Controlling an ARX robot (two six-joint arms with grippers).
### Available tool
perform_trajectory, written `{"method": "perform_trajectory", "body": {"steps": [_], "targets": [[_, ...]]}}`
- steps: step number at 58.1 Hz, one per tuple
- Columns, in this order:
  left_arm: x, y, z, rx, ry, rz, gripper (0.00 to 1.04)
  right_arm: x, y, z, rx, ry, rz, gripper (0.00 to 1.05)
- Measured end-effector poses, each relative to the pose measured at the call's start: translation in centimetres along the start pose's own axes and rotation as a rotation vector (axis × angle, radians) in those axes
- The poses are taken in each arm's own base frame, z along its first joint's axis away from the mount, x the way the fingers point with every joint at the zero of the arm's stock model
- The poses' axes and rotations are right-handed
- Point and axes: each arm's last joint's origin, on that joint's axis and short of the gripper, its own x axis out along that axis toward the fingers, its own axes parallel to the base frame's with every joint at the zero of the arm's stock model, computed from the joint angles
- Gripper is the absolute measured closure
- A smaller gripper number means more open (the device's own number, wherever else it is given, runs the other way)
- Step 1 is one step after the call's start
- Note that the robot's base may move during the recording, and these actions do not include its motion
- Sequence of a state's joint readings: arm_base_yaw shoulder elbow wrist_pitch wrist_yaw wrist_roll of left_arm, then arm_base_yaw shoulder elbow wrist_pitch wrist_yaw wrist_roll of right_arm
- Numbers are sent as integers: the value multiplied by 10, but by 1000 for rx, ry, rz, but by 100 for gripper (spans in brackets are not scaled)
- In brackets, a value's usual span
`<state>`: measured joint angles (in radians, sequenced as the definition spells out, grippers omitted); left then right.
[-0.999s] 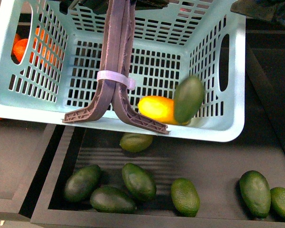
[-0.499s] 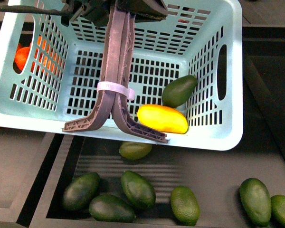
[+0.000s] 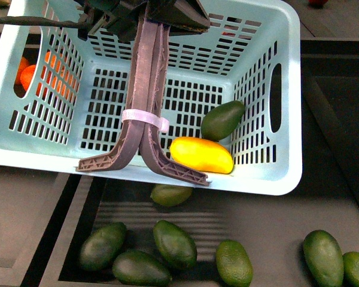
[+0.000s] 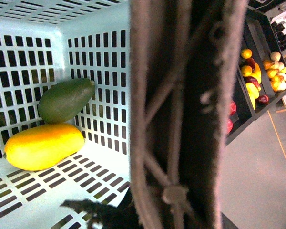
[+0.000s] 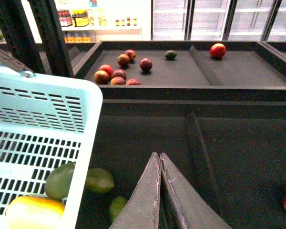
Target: Pick mango and avocado into basket
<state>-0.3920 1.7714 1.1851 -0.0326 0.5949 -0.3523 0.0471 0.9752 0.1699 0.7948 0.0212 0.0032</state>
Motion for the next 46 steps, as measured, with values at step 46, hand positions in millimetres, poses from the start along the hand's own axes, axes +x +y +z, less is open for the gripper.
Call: {"method": "perform_trajectory", "body": {"steps": [46], "targets": [[0, 0, 0, 1, 1, -1, 101, -49, -6, -17, 0, -19, -25, 103]]}}
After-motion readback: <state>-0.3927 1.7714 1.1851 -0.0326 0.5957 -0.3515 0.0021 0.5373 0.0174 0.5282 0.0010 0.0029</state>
